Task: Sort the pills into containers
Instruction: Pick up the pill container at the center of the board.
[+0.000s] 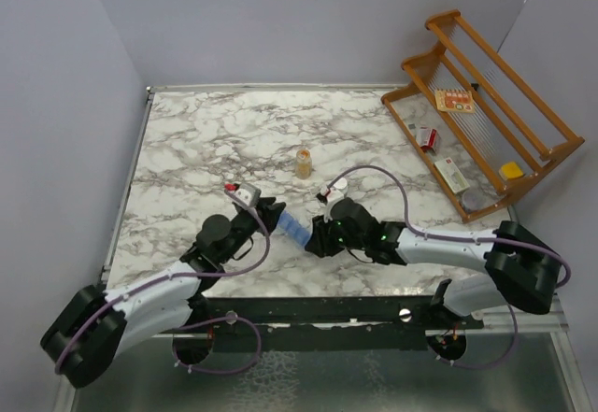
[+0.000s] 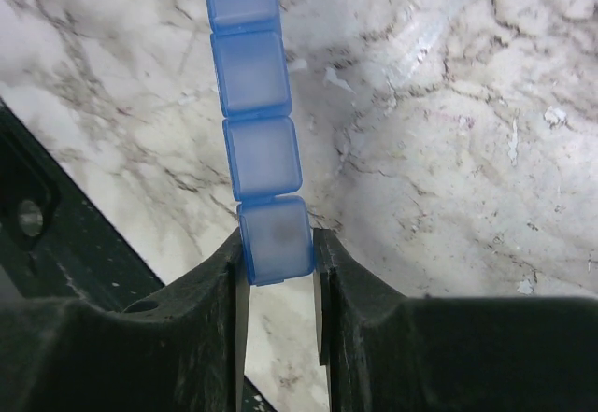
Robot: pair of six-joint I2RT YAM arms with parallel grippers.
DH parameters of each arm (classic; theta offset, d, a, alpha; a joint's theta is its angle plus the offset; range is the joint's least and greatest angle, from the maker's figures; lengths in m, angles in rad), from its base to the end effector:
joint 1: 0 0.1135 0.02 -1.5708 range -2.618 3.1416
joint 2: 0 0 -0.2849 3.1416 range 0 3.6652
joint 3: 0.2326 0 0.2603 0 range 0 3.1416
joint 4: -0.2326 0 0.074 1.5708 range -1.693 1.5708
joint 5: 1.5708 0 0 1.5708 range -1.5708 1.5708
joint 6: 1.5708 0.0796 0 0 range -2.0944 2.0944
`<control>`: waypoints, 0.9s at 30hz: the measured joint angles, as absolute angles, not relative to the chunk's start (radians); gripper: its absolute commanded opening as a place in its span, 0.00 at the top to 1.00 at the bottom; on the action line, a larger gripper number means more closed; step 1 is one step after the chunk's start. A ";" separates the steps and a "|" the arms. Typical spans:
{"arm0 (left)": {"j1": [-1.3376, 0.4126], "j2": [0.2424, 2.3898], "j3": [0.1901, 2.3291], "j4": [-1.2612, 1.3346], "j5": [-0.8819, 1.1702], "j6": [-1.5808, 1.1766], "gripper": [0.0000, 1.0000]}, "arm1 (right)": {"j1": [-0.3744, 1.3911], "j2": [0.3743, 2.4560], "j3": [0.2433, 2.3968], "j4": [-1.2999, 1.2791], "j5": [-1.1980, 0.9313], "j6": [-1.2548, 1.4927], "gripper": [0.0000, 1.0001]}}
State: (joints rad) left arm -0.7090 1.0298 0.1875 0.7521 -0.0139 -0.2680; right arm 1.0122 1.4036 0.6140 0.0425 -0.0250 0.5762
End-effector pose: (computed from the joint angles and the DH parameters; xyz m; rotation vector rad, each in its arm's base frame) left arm 0.1826 -0.1552 0.1948 0.3640 1.6737 -0.7239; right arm 0.1606 0.2607 0.1525 -0.5466 2.4051 0.7901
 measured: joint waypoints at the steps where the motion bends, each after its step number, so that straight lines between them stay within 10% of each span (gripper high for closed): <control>1: -0.709 0.955 0.167 0.756 -0.037 -0.257 0.62 | 1.012 1.388 0.622 0.036 -0.025 0.579 0.99; 13: -0.709 0.407 0.025 0.706 -0.086 -0.229 0.47 | 1.012 1.160 0.831 -0.146 -0.008 0.581 0.99; 18: -0.709 0.325 0.021 0.706 -0.014 -0.221 0.02 | 1.012 1.056 0.901 -0.192 0.017 0.579 0.99; 27: -0.709 0.439 0.021 0.916 0.221 -0.282 0.01 | 1.012 0.990 0.904 -0.270 0.001 0.568 0.99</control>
